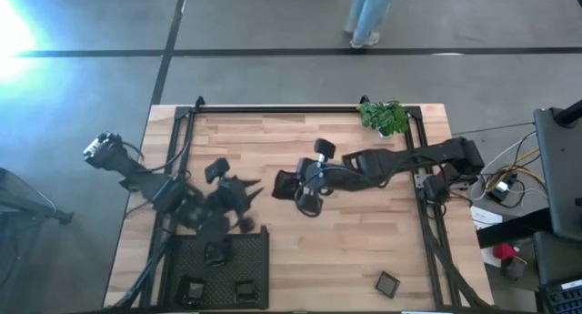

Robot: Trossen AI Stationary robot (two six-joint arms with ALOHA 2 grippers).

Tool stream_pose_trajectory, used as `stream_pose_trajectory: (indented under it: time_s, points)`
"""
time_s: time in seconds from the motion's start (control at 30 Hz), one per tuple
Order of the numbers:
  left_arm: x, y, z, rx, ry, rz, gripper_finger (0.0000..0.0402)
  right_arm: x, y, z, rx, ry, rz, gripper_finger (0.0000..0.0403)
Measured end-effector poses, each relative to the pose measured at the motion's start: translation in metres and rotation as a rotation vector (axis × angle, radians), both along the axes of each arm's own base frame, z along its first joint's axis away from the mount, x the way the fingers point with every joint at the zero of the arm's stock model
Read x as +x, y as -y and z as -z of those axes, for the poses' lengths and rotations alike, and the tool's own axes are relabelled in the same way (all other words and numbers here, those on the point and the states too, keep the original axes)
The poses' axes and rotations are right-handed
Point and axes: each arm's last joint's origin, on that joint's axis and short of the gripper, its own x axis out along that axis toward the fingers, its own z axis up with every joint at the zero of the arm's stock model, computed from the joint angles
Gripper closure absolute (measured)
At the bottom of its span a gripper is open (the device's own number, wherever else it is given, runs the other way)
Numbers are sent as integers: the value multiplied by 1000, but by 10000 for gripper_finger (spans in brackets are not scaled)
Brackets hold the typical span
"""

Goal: Pick & Place Mini shaped plates
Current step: Stack the black distorted square plate on the black distorted square plate on the shelf

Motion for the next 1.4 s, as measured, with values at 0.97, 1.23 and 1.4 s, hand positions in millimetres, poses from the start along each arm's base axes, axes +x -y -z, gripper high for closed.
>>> stream_pose_trajectory:
  time_s: [0.97,1.23,1.4]
  points:
    - [42,-47,17,-210,94,-302,325,9,2,-12,-111,74,-17,395]
    - [43,-48,18,-214,77,-290,398,9,1,-12,-106,74,-22,394]
    - [43,-50,18,-230,77,-293,401,9,2,-12,-111,71,-27,391]
